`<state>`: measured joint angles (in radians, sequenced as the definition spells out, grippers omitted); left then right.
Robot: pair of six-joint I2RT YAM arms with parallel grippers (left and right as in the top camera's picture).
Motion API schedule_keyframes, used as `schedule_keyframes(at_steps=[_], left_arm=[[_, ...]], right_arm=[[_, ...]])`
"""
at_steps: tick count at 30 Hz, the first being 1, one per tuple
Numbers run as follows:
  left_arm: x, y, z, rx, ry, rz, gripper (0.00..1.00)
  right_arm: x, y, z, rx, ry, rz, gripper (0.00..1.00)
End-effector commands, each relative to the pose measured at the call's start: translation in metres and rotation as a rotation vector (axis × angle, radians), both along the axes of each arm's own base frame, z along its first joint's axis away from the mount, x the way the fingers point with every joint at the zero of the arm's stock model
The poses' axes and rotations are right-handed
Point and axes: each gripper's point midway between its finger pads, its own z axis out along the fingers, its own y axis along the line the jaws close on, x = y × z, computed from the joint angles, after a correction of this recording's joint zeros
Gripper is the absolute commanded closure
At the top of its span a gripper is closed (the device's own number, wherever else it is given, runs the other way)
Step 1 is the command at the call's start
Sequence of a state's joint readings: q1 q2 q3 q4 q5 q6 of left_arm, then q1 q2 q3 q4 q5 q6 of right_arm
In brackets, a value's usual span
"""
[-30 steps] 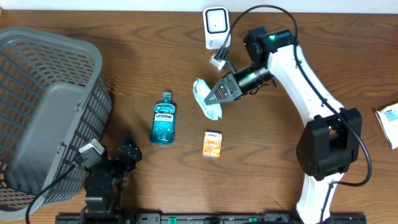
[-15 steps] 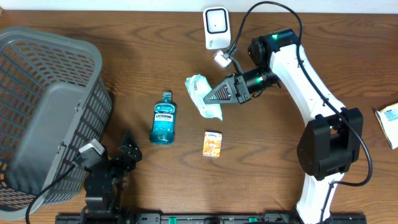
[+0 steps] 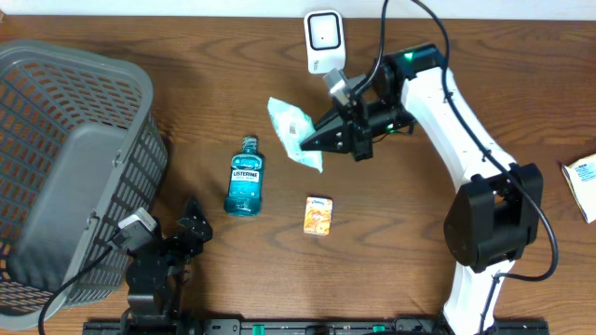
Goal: Scan the item barcode
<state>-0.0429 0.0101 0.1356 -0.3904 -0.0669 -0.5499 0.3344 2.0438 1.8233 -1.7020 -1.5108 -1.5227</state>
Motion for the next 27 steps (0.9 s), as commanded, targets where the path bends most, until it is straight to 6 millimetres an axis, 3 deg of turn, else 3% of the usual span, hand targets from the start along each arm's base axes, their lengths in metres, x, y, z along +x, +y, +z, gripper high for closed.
schedule_keyframes(at_steps=[1, 11, 19, 24, 27], left_arm=[[-0.002, 0.003, -0.007, 0.004, 0.022, 0.015, 0.02], [-0.002, 0.003, -0.007, 0.004, 0.022, 0.015, 0.02], [-0.002, 0.003, -0.007, 0.004, 0.022, 0.015, 0.02], [-0.002, 0.003, -0.007, 0.004, 0.023, 0.015, 0.02], [-0.002, 0.003, -0.007, 0.004, 0.023, 0.015, 0.02]], right_arm=[[-0.014, 0.008, 0.024, 0.124, -0.189, 0.022, 0.99], [-0.051, -0.008, 0.06, 0.106, -0.477, 0.073, 0.99], [-0.078, -0.031, 0.053, -0.163, -0.529, 0.111, 0.99], [-0.087, -0.042, 0.054, -0.197, -0.512, 0.085, 0.99], [-0.088, -0.05, 0.038, -0.221, -0.43, 0.065, 0.99]])
